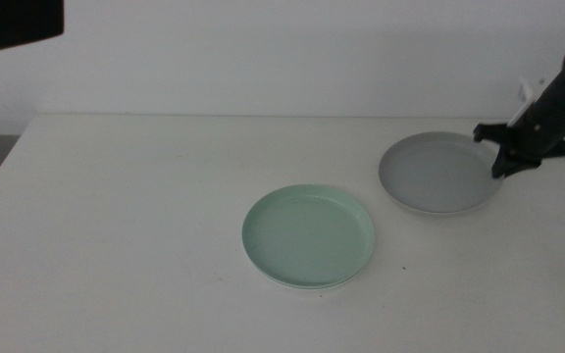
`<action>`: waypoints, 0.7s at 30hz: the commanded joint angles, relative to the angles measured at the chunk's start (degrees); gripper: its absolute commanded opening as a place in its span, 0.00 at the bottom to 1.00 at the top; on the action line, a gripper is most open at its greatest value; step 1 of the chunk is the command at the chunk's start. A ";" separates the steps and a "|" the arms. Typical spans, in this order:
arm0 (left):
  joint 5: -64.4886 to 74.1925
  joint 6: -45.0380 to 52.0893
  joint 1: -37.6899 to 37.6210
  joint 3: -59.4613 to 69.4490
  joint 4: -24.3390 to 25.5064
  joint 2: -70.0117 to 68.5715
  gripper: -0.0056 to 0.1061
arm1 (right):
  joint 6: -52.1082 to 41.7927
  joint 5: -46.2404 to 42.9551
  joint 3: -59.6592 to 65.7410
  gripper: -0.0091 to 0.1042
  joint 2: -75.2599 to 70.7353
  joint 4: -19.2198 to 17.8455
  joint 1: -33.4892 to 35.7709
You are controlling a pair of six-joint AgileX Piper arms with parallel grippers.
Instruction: Stack the three bowls on top of each other.
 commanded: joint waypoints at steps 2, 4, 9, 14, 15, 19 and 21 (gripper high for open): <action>-0.76 0.03 0.28 0.30 -0.07 -0.07 0.89 | -3.65 -0.22 3.55 0.06 -8.40 2.30 0.11; -0.76 0.03 0.28 0.30 -0.07 -0.07 0.89 | -4.01 -2.73 7.34 0.06 -13.42 6.14 0.45; -0.76 0.03 0.28 0.30 -0.07 -0.07 0.89 | -5.98 -3.83 15.26 0.06 -20.31 12.67 3.59; -0.76 0.03 0.28 0.30 -0.07 -0.07 0.89 | -5.98 -3.92 17.58 0.06 -20.41 12.67 10.15; -0.76 0.03 0.28 0.30 -0.07 -0.07 0.89 | -5.98 -4.27 17.82 0.06 -20.27 12.26 11.62; -0.76 0.03 0.28 0.30 -0.07 -0.07 0.89 | -5.25 -5.86 18.07 0.06 -19.11 11.07 16.19; -0.76 0.03 0.28 0.30 -0.07 -0.07 0.89 | -5.04 -7.12 18.07 0.06 -18.19 11.07 17.92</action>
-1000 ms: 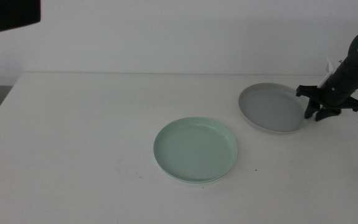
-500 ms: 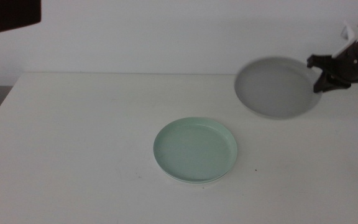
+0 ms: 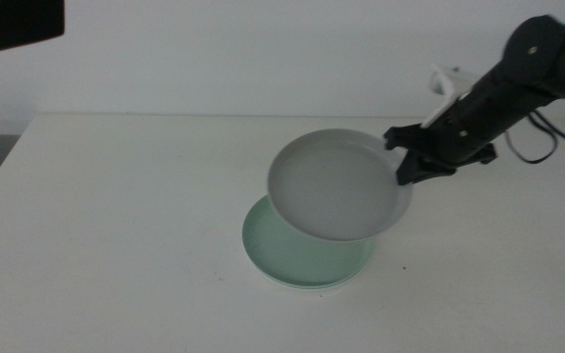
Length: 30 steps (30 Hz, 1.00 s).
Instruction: Stack the three bowls on top of each other.
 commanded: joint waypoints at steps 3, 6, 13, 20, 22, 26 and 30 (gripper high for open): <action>-0.76 0.03 0.28 0.30 -0.07 -0.07 0.89 | 0.66 -3.61 0.09 0.06 1.68 -0.50 3.37; -0.76 0.03 0.28 0.30 -0.07 -0.07 0.89 | 1.23 -5.02 0.09 0.06 3.31 -0.50 5.30; -0.76 0.03 0.28 0.30 -0.07 -0.07 0.89 | 1.98 -5.89 0.09 0.06 5.63 -1.56 6.04; -0.76 0.03 0.28 0.30 -0.07 -0.07 0.89 | 2.15 -5.67 0.09 0.12 7.06 -1.83 6.04; -0.76 0.03 0.28 0.30 -0.07 -0.07 0.89 | 2.15 -5.67 0.09 0.20 7.06 -1.56 6.04; -0.76 0.03 0.28 0.30 -0.07 -0.07 0.89 | 1.36 -5.89 0.09 0.53 6.93 -0.24 5.94; -0.76 0.03 0.28 0.30 -0.07 -0.07 0.89 | -3.54 -5.56 0.09 0.85 2.92 0.14 5.30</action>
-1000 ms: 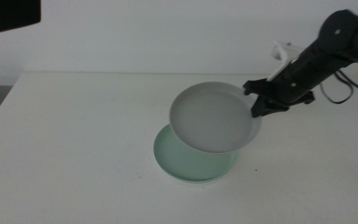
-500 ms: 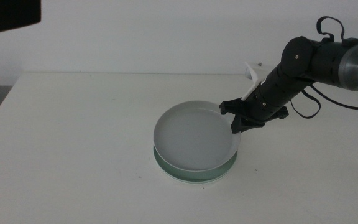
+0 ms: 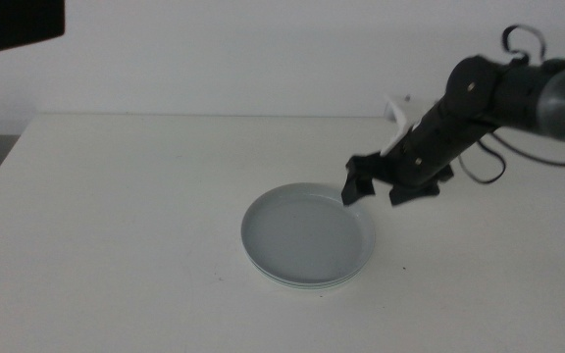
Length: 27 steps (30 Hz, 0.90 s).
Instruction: Stack the three bowls on top of each other.
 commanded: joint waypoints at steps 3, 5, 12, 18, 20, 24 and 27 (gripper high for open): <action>-0.76 0.03 0.28 0.30 -0.07 -0.07 0.89 | -2.92 -0.18 -0.02 0.90 -9.44 0.47 -2.63; -0.76 0.03 0.28 0.30 -0.07 -0.07 0.89 | -2.92 -0.18 -0.02 0.90 -15.36 0.47 -4.99; -0.76 0.03 0.28 0.30 -0.07 -0.07 0.89 | -2.76 -0.61 2.99 0.90 -35.68 -4.76 -10.87; -0.76 0.03 0.28 0.30 -0.07 -0.07 0.89 | -2.14 -13.89 20.34 0.90 -55.05 -9.39 -10.97; -0.76 0.03 0.28 0.30 -0.07 -0.07 0.89 | -0.07 -18.01 24.67 0.90 -59.24 -10.98 -10.97; -0.76 0.03 0.28 0.30 -0.07 -0.07 0.89 | 1.04 -18.32 26.81 0.90 -62.54 -13.14 -10.97; -0.76 0.03 0.28 0.30 -0.07 -0.07 0.89 | 1.04 -18.54 26.81 0.90 -62.62 -12.90 -10.97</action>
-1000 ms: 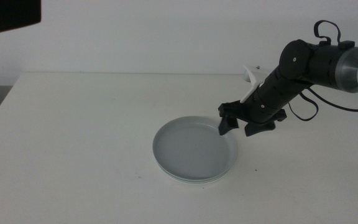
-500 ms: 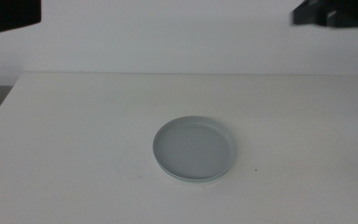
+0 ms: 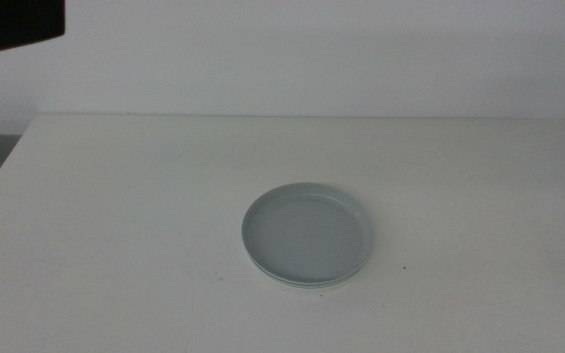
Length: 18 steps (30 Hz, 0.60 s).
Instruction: Stack the three bowls on top of each other.
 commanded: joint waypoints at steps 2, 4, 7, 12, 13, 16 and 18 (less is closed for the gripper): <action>-0.76 0.03 0.28 0.30 -0.07 -0.07 0.89 | 0.16 -1.18 0.34 0.90 -0.18 -0.98 -0.45; -0.76 0.03 0.28 0.30 -0.07 -0.07 0.89 | 0.51 -1.18 0.34 0.90 -0.18 -0.98 -0.45; -0.76 0.03 0.28 0.30 -0.07 -0.07 0.89 | 0.51 -1.18 0.34 0.90 -0.18 -0.98 -0.45; -3.24 0.03 1.57 2.65 6.81 -1.17 0.89 | 0.51 -1.18 0.34 0.90 -0.18 -0.98 -0.45; -4.69 -0.62 2.78 3.91 8.49 -2.06 0.89 | 0.51 -1.18 0.34 0.90 -0.18 -0.98 -0.45; -11.34 -7.51 7.35 10.97 11.76 -6.39 0.89 | 0.51 -1.18 0.34 0.90 -0.18 -0.82 -0.45; -15.53 -16.29 10.58 15.83 13.86 -9.84 0.89 | 0.62 -1.18 0.34 0.90 -0.18 -0.20 -0.45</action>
